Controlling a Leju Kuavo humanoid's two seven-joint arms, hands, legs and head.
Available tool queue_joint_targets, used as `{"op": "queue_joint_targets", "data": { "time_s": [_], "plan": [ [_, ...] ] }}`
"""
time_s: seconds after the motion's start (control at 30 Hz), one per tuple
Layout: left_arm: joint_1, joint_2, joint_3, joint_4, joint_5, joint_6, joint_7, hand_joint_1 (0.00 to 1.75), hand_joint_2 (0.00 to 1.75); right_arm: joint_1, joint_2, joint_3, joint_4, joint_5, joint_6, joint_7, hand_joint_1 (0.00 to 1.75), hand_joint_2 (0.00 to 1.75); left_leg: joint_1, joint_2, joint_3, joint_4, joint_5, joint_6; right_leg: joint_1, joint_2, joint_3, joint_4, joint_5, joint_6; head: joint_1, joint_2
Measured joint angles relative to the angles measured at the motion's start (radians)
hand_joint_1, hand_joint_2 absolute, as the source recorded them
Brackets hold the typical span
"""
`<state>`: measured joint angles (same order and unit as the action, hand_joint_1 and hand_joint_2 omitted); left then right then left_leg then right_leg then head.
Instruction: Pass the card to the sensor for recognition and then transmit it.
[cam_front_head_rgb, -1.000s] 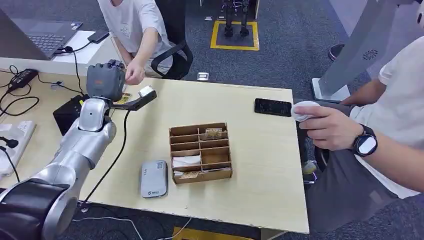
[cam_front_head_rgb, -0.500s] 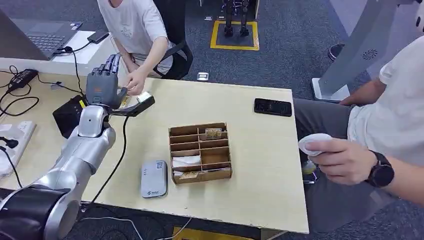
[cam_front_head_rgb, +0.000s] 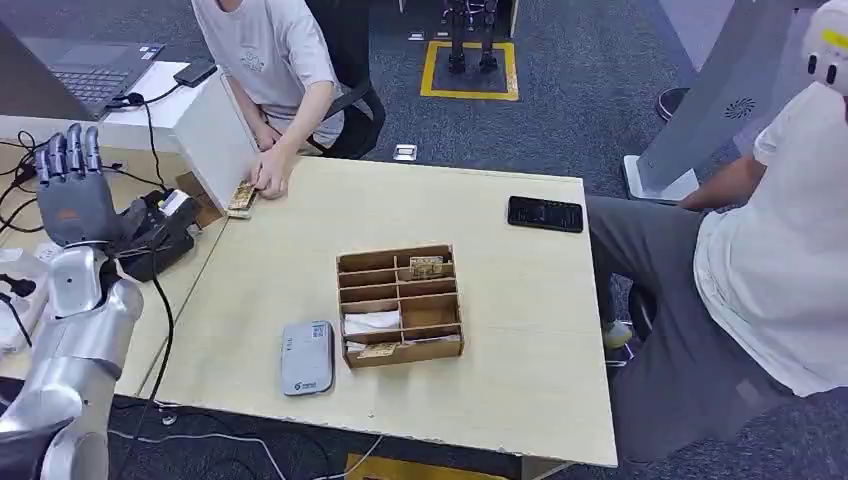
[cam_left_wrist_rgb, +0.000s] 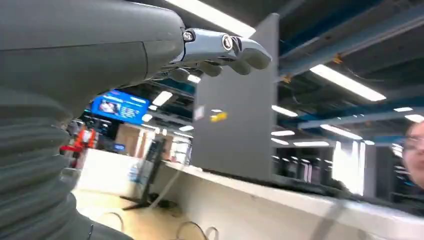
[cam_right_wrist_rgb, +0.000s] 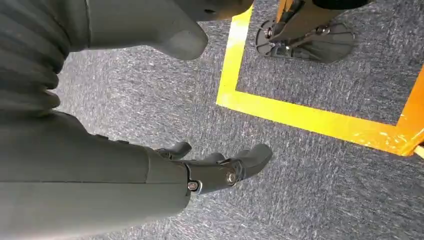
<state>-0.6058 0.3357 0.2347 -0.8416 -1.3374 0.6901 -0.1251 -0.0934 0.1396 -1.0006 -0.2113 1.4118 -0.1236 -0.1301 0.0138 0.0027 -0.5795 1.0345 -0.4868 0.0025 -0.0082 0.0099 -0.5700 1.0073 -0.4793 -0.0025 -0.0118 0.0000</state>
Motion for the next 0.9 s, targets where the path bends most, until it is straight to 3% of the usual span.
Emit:
{"op": "queue_joint_targets", "data": {
  "time_s": [0.03,0.13,0.2,0.3,0.4,0.43,0.5,0.63,0.7,0.8,0.9],
  "plan": [
    [0.022,0.018,0.039,-0.017,0.026,0.000,-0.023,0.00,1.75,0.000,0.000,-0.001,0.000,-0.003,-0.002,0.005,0.00,1.75,0.000,0.001,0.000,-0.001,0.000,0.000,0.000,0.001,0.001,0.001,0.000,0.000,0.000,0.000],
    [0.117,0.094,0.193,-0.059,0.239,0.001,-0.197,0.00,1.75,0.007,0.000,-0.012,0.000,-0.016,-0.008,0.019,0.00,1.75,0.000,0.016,0.007,-0.001,-0.004,-0.005,-0.001,0.016,-0.001,0.000,0.000,-0.001,-0.001,0.000],
    [0.171,0.120,0.279,-0.084,0.313,0.003,-0.261,0.00,1.75,0.016,0.000,-0.020,0.000,-0.022,-0.012,0.019,0.00,1.75,0.000,0.013,0.006,-0.001,-0.004,-0.005,0.000,0.014,-0.002,0.000,-0.001,-0.002,-0.001,0.000],
    [0.252,0.142,0.354,-0.139,0.328,0.006,-0.276,0.00,1.75,0.014,0.000,-0.029,0.000,-0.032,-0.013,0.019,0.00,1.75,0.000,0.005,0.004,-0.001,-0.004,-0.005,0.000,0.006,0.000,0.000,-0.004,-0.003,-0.001,0.000],
    [0.378,0.148,0.430,-0.227,0.421,-0.019,-0.258,0.00,1.75,0.011,0.000,-0.044,0.000,-0.055,-0.015,0.016,0.00,1.75,0.000,0.009,0.006,-0.003,-0.006,-0.007,-0.001,0.010,0.002,0.001,-0.005,-0.005,0.001,0.000],
    [0.444,0.159,0.484,-0.251,0.485,-0.054,-0.248,0.00,1.75,0.014,0.000,-0.050,0.000,-0.059,-0.016,0.013,0.00,1.75,0.000,0.014,0.007,-0.003,-0.008,-0.008,-0.001,0.014,0.002,0.001,-0.005,-0.005,0.000,0.000],
    [0.503,0.186,0.614,-0.249,0.504,-0.072,-0.275,0.00,1.75,0.025,0.000,-0.060,0.000,-0.069,-0.016,0.012,0.00,1.75,0.002,0.016,0.008,-0.002,-0.009,-0.007,0.000,0.016,0.001,0.000,-0.005,-0.006,-0.003,0.000],
    [0.569,0.222,0.839,-0.190,0.389,-0.076,-0.336,0.00,1.75,0.028,0.000,-0.075,0.000,-0.072,-0.012,0.008,0.00,1.75,0.002,0.004,0.007,-0.002,-0.009,-0.007,0.001,0.005,0.003,0.000,-0.010,-0.005,-0.003,0.000],
    [0.577,0.223,0.931,-0.126,0.302,-0.079,-0.261,0.00,1.75,0.026,0.000,-0.078,0.000,-0.073,-0.011,0.006,0.00,1.75,0.002,-0.001,0.007,-0.002,-0.009,-0.007,0.001,-0.001,0.006,0.000,-0.011,-0.006,-0.002,0.000],
    [0.584,0.210,1.084,0.025,0.209,-0.084,-0.070,0.00,1.75,0.025,-0.002,-0.091,0.000,-0.075,-0.011,0.006,0.00,1.75,0.001,0.000,0.010,-0.003,-0.010,-0.007,0.001,0.000,0.007,0.000,-0.011,-0.006,-0.007,0.000],
    [0.586,0.109,1.175,0.163,0.149,-0.030,0.154,0.00,1.75,0.024,-0.004,-0.101,-0.001,-0.078,-0.012,0.012,0.00,1.75,-0.004,-0.004,0.010,-0.003,-0.009,-0.006,-0.005,-0.005,0.007,-0.001,-0.012,-0.004,-0.008,0.000]
  ]
}}
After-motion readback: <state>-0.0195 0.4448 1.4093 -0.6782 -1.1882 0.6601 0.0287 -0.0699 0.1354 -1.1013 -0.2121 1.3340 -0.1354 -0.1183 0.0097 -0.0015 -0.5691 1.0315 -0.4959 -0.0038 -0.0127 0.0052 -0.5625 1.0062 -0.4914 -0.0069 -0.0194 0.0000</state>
